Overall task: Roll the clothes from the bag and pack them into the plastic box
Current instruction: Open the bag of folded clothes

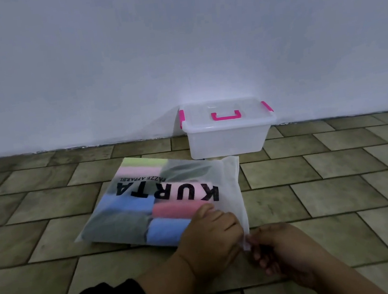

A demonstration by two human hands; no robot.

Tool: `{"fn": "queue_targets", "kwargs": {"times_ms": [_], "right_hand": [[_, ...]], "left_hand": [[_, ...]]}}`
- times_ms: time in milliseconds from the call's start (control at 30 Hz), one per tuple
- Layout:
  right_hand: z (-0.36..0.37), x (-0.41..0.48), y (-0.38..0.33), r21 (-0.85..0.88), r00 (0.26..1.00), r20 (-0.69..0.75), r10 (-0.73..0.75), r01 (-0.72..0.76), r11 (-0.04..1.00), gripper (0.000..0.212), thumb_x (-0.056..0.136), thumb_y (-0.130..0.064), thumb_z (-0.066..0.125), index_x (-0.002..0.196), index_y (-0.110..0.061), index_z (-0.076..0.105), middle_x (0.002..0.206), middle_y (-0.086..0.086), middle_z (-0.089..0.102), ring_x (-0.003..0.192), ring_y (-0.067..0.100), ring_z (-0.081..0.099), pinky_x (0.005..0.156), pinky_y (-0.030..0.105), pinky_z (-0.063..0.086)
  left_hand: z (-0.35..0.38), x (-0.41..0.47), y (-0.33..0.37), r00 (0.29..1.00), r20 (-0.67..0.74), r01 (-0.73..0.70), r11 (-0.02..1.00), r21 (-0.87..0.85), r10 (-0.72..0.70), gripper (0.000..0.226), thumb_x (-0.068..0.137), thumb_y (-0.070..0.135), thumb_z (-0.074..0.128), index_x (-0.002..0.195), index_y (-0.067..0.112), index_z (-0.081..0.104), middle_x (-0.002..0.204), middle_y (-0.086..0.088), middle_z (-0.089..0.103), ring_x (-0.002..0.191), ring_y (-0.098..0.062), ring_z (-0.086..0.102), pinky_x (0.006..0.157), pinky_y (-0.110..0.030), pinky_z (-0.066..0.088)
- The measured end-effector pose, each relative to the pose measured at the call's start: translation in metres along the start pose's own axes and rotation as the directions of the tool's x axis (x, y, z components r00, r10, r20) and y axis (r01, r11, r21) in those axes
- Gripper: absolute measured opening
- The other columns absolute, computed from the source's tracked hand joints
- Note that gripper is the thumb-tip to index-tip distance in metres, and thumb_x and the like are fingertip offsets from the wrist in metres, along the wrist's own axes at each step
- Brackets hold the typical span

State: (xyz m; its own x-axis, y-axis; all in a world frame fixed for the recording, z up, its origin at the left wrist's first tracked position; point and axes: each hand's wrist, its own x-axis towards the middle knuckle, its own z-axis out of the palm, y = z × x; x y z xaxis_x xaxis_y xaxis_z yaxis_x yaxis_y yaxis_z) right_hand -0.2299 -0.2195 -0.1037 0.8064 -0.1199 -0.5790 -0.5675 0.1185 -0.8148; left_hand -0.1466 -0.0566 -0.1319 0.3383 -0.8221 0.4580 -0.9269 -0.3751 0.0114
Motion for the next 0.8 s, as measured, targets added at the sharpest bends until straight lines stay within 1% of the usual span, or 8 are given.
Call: {"fn": "queue_targets", "kwargs": {"times_ms": [100, 167, 333, 500, 600, 667, 733, 800], "right_hand": [[0.002, 0.004, 0.001, -0.040, 1.000, -0.013, 0.009, -0.010, 0.999, 0.026, 0.084, -0.010, 0.061, 0.060, -0.008, 0.070, 0.050, 0.008, 0.055, 0.039, 0.016, 0.046, 0.039, 0.020, 0.034], [0.006, 0.009, 0.001, -0.038, 0.999, -0.024, 0.040, -0.041, 0.998, 0.030, 0.084, -0.010, 0.059, 0.055, -0.008, 0.070, 0.050, 0.007, 0.055, 0.039, 0.017, 0.047, 0.038, 0.021, 0.034], [-0.002, 0.042, -0.020, -0.077, 0.982, -0.185, 0.041, -0.056, 0.995, 0.024, 0.087, -0.015, 0.057, 0.068, -0.004, 0.066, 0.052, 0.008, 0.059, 0.044, 0.018, 0.052, 0.042, 0.027, 0.041], [-0.014, 0.107, -0.082, -0.193, 0.931, -0.351, -0.101, 0.034, 0.981, 0.021, 0.090, -0.013, 0.054, 0.074, -0.002, 0.062, 0.062, 0.014, 0.060, 0.052, 0.025, 0.053, 0.052, 0.032, 0.045], [-0.018, 0.143, -0.115, -0.062, 0.912, -0.385, -0.141, 0.127, 0.990, 0.016, 0.086, -0.002, 0.052, 0.075, -0.010, 0.060, 0.073, 0.011, 0.062, 0.062, 0.025, 0.058, 0.050, 0.028, 0.047], [-0.017, 0.160, -0.125, 0.030, 0.899, -0.414, -0.143, 0.170, 0.985, 0.015, 0.089, -0.001, 0.052, 0.079, -0.010, 0.058, 0.079, 0.011, 0.061, 0.067, 0.024, 0.057, 0.052, 0.030, 0.047], [-0.011, 0.167, -0.124, 0.114, 0.891, -0.431, -0.143, 0.211, 0.971, 0.005, 0.090, -0.006, 0.055, 0.090, -0.005, 0.060, 0.085, 0.012, 0.061, 0.073, 0.026, 0.058, 0.058, 0.033, 0.051], [-0.007, 0.162, -0.115, 0.230, 0.933, -0.340, -0.120, 0.206, 0.951, 0.010, 0.092, -0.014, 0.057, 0.092, -0.006, 0.063, 0.089, 0.012, 0.065, 0.080, 0.030, 0.063, 0.066, 0.038, 0.055]], "left_hand": [[0.002, 0.007, -0.011, 0.997, 0.007, -0.076, 0.996, -0.042, 0.077, 0.020, 0.088, 0.038, 0.051, 0.076, 0.027, 0.064, 0.079, 0.010, 0.063, 0.075, -0.010, 0.056, 0.092, -0.033, 0.047], [0.003, 0.008, -0.016, 0.992, 0.032, -0.122, 0.989, -0.085, 0.126, 0.018, 0.087, 0.032, 0.052, 0.075, 0.025, 0.064, 0.076, 0.008, 0.063, 0.072, -0.010, 0.056, 0.087, -0.032, 0.050], [0.005, 0.008, -0.019, 0.988, 0.011, -0.148, 0.977, -0.155, 0.152, 0.010, 0.082, 0.023, 0.061, 0.072, 0.021, 0.064, 0.076, 0.005, 0.062, 0.070, -0.011, 0.055, 0.085, -0.032, 0.051], [-0.004, 0.006, -0.022, 0.978, 0.065, -0.181, 0.961, -0.209, 0.198, 0.014, 0.083, 0.027, 0.060, 0.076, 0.019, 0.068, 0.082, 0.001, 0.067, 0.075, -0.013, 0.063, 0.077, -0.035, 0.057], [-0.008, 0.008, -0.027, 0.967, 0.083, -0.217, 0.950, -0.223, 0.240, 0.009, 0.076, 0.028, 0.074, 0.077, 0.020, 0.071, 0.083, 0.001, 0.069, 0.075, -0.011, 0.065, 0.075, -0.031, 0.058], [-0.008, 0.009, -0.029, 0.963, 0.088, -0.224, 0.942, -0.251, 0.253, 0.013, 0.071, 0.024, 0.081, 0.078, 0.017, 0.073, 0.083, -0.001, 0.070, 0.073, -0.012, 0.065, 0.071, -0.029, 0.056], [-0.010, 0.012, -0.029, 0.969, 0.126, -0.166, 0.937, -0.306, 0.213, 0.013, 0.080, 0.023, 0.075, 0.088, 0.013, 0.072, 0.091, -0.005, 0.069, 0.079, -0.016, 0.064, 0.073, -0.034, 0.056], [-0.011, 0.014, -0.029, 0.972, 0.196, -0.039, 0.913, -0.406, 0.128, 0.025, 0.087, 0.033, 0.066, 0.101, 0.013, 0.068, 0.103, -0.005, 0.065, 0.090, -0.016, 0.060, 0.079, -0.034, 0.053]]}}
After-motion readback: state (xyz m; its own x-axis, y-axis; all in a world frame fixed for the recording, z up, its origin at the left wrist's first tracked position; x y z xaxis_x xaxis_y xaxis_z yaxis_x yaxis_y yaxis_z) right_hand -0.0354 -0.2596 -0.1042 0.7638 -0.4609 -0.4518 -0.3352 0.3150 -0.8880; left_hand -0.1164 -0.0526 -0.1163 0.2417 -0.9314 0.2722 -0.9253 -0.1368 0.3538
